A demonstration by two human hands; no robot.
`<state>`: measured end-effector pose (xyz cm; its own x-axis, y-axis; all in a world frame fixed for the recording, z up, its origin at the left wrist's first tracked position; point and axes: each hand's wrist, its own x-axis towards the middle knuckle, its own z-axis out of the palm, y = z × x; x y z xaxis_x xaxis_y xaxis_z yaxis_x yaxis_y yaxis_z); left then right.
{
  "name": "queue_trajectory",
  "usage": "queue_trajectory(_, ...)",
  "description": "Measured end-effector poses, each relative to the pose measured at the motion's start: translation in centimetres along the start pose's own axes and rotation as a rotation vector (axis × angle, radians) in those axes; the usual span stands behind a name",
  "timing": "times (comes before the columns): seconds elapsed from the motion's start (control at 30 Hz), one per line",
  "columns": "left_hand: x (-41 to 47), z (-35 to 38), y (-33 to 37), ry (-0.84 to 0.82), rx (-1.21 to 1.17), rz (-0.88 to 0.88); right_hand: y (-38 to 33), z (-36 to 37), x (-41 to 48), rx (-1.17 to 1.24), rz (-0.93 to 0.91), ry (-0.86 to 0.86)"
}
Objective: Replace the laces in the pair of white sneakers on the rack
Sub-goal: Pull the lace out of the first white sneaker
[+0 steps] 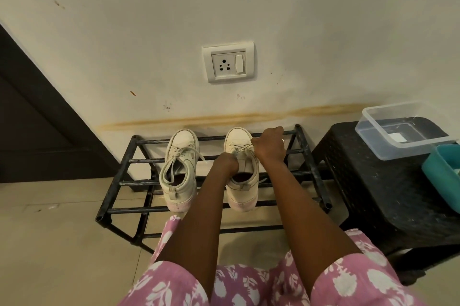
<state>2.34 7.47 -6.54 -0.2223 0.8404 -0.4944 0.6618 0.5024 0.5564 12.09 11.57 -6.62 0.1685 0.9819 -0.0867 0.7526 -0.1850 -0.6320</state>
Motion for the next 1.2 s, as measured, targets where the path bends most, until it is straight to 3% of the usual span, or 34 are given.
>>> queue_trajectory(0.2,0.2,-0.1,-0.2,-0.001,-0.062,-0.043,-0.3,0.3,0.0,0.214,0.107,-0.002)
queue_trajectory(0.43,0.2,-0.2,-0.2,-0.025,-0.168,-0.083,0.9,-1.6,1.4,0.24,0.153,0.046)
queue_trajectory(0.6,0.8,-0.7,0.4,0.198,0.084,0.135,0.7,-1.0,0.1,0.041,0.029,-0.164)
queue_trajectory(0.73,1.5,-1.1,1.0,0.326,0.233,0.326,-0.5,-1.3,-0.7,0.024,-0.103,-0.258)
queue_trajectory(0.97,2.1,-0.3,1.5,0.393,0.545,0.33,-0.7,-3.1,-0.9,0.239,-0.006,-0.524)
queue_trajectory(1.1,2.2,-0.2,2.3,0.44,0.543,0.309,0.1,-3.7,-0.8,0.237,0.017,-0.704)
queue_trajectory(1.2,2.6,-0.4,2.5,0.434,0.488,0.317,0.9,-3.2,-1.1,0.147,-0.01,-0.697)
